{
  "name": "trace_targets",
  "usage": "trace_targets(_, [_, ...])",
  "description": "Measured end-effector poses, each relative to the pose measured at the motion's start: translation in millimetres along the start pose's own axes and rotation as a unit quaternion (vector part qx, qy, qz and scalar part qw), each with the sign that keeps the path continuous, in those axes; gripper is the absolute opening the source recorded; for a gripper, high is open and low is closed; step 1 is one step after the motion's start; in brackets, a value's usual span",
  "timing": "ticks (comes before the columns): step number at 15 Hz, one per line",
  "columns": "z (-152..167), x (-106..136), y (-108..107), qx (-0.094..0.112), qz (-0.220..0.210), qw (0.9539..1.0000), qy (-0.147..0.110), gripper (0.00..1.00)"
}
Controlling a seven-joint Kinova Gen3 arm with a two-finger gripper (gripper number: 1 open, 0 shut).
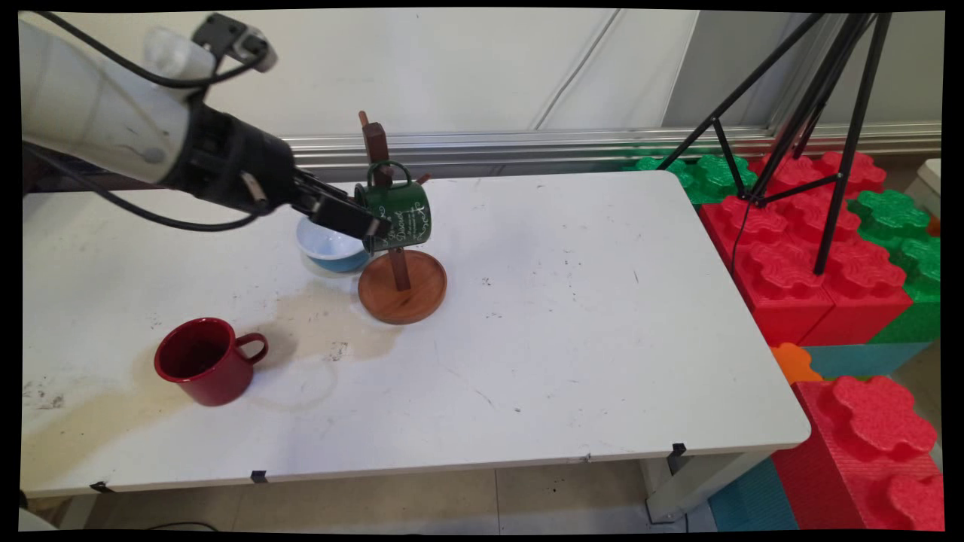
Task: Pick up the green mug from the rack
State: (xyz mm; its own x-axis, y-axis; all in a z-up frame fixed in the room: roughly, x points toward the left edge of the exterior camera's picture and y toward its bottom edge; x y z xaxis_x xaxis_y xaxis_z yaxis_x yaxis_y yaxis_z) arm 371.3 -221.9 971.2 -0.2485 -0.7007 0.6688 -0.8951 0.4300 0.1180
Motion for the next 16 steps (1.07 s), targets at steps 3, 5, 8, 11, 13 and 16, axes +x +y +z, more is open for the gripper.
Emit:
trace_targets(3, [16.4, -2.4, 1.3, -0.008, -0.010, 0.9999, 0.005, 1.00])
trace_targets(5, [27.6, -4.8, 2.1, -0.015, -0.017, 0.9997, 0.009, 1.00])
trace_targets(8, [36.0, -7.5, 2.3, -0.020, -0.021, 0.9995, 0.015, 1.00])
trace_targets(11, [41.6, -11.2, 2.2, -0.025, -0.022, 0.9992, 0.021, 1.00])
trace_targets(13, [43.2, -13.6, 2.5, -0.027, -0.020, 0.9991, 0.026, 0.00])
trace_targets(16, [43.0, -16.0, 2.5, -0.027, -0.017, 0.9990, 0.031, 0.00])
